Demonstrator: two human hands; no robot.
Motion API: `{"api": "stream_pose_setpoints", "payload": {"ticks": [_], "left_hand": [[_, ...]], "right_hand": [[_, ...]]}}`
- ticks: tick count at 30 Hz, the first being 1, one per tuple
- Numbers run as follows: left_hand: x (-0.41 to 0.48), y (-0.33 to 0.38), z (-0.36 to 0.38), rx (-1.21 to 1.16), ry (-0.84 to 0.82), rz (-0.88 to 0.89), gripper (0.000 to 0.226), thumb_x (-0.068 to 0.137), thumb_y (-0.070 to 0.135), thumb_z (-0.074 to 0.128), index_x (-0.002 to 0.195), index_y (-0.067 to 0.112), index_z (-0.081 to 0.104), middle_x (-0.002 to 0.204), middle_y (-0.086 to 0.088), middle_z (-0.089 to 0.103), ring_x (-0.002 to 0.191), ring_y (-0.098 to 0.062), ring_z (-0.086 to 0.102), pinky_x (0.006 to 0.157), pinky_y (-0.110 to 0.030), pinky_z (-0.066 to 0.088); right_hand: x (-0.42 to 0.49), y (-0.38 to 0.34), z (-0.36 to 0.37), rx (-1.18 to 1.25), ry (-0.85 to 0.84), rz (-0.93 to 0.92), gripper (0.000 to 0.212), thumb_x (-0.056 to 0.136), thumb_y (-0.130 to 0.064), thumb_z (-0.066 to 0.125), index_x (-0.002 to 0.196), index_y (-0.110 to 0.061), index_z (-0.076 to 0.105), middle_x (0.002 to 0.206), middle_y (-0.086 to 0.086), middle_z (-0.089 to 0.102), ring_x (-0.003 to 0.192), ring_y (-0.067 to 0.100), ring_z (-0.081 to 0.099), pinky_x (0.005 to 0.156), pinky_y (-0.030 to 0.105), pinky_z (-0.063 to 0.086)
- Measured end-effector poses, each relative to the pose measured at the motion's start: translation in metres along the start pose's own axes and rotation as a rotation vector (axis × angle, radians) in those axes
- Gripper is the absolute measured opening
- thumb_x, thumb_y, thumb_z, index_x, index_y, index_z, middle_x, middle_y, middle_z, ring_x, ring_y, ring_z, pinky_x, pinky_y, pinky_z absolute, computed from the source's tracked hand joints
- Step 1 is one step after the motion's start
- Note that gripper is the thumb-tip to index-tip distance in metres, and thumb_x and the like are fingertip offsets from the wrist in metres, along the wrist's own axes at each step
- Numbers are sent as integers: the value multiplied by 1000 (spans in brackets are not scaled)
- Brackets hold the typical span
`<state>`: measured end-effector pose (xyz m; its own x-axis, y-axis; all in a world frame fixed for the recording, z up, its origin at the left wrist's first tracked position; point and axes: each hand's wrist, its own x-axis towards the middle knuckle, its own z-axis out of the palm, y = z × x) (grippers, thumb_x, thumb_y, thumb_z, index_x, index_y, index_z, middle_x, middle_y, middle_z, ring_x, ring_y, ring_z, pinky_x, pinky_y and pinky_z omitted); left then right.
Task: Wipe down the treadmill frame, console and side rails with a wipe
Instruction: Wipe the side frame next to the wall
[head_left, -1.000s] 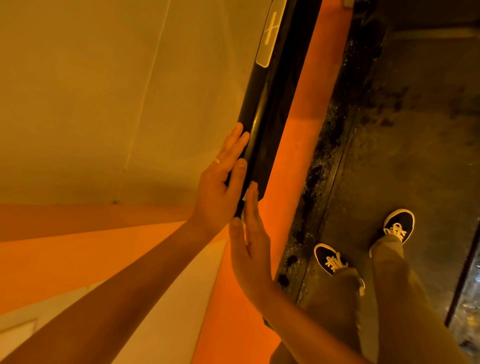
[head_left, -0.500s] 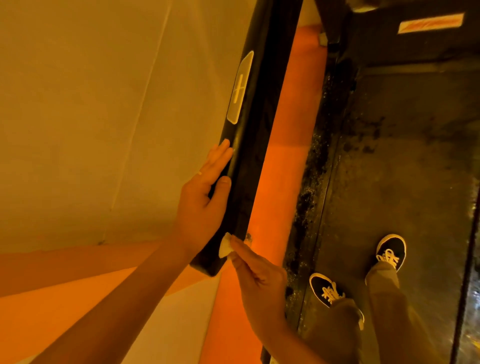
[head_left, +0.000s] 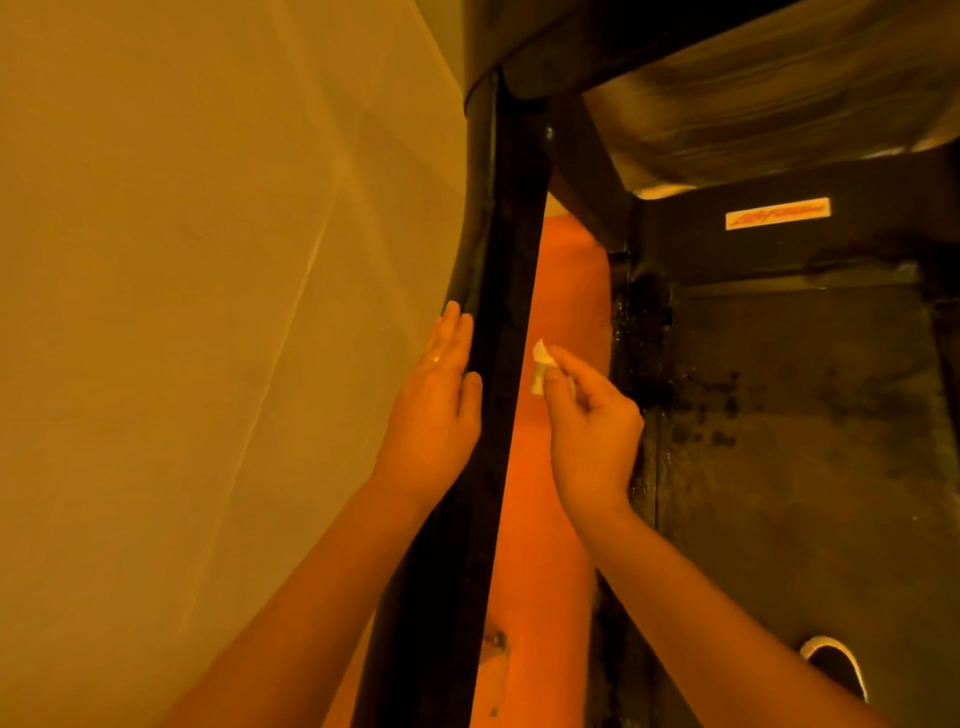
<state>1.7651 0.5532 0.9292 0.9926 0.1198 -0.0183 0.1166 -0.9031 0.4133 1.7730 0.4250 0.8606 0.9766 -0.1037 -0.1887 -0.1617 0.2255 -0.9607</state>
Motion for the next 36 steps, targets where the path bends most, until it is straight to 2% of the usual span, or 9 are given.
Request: {"api": "stream_pose_setpoints", "payload": {"ticks": [4, 13, 17, 22, 26, 29, 30, 34, 36], "left_hand": [[34, 0, 11, 76, 66, 34, 55, 105, 12, 40, 157, 10, 24, 162, 8, 10, 151, -7, 12, 122, -25, 20], [37, -1, 14, 71, 108, 19, 54, 104, 24, 35, 156, 14, 28, 166, 3, 19, 153, -9, 18, 118, -11, 16], [36, -2, 15, 68, 110, 14, 54, 103, 27, 33, 156, 17, 27, 166, 4, 20, 153, -10, 18, 120, -15, 18], [37, -3, 16, 97, 120, 13, 54, 103, 23, 35, 156, 11, 32, 166, 1, 22, 153, -12, 19, 120, -17, 18], [36, -1, 17, 114, 108, -6, 55, 103, 23, 36, 157, 13, 30, 166, 3, 20, 153, -11, 18, 122, -21, 19], [35, 0, 18, 122, 115, -15, 55, 103, 23, 36, 156, 12, 32, 166, 3, 21, 153, -12, 19, 122, -25, 20], [35, 0, 18, 127, 117, -17, 55, 103, 23, 36, 156, 11, 32, 166, 3, 21, 153, -12, 20, 122, -26, 21], [35, 1, 17, 142, 118, -8, 55, 103, 22, 37, 156, 11, 32, 166, 2, 21, 153, -13, 21, 121, -29, 23], [35, 2, 17, 137, 122, -19, 55, 103, 23, 37, 156, 12, 32, 166, 3, 21, 153, -13, 21, 121, -27, 23]], "right_hand": [[58, -3, 16, -54, -5, -27, 29, 99, -21, 61, 109, -48, 61, 73, -32, 66, 58, 3, 57, 55, 27, 49], [165, 2, 57, -65, 40, -15, 23, 99, -21, 61, 119, -21, 72, 54, -18, 53, 49, 3, 43, 47, 17, 35], [206, -11, 78, -119, 12, -19, 27, 100, -19, 59, 124, -15, 70, 74, -7, 57, 76, 13, 58, 54, 19, 39], [227, -20, 93, -165, -82, -9, 30, 101, -14, 55, 129, -14, 66, 76, -13, 60, 56, -9, 52, 52, 7, 37], [212, -14, 87, -120, -339, 33, 43, 107, -20, 41, 150, -19, 41, 93, -18, 50, 67, -10, 57, 56, 4, 38], [184, -2, 69, 1, -558, 83, 48, 110, -25, 30, 157, -26, 19, 141, -9, 50, 125, -7, 46, 90, -4, 33], [170, 3, 62, 18, -604, 64, 49, 110, -26, 29, 157, -27, 14, 159, -11, 29, 143, -4, 26, 105, -1, 22], [130, 19, 58, -15, -671, -26, 50, 108, -30, 27, 150, -37, 1, 162, -20, -1, 151, -2, -1, 126, 36, 3], [146, 17, 68, -42, -619, 2, 51, 109, -24, 25, 153, -30, 0, 164, -15, -3, 151, 2, -4, 126, 40, 1]]}}
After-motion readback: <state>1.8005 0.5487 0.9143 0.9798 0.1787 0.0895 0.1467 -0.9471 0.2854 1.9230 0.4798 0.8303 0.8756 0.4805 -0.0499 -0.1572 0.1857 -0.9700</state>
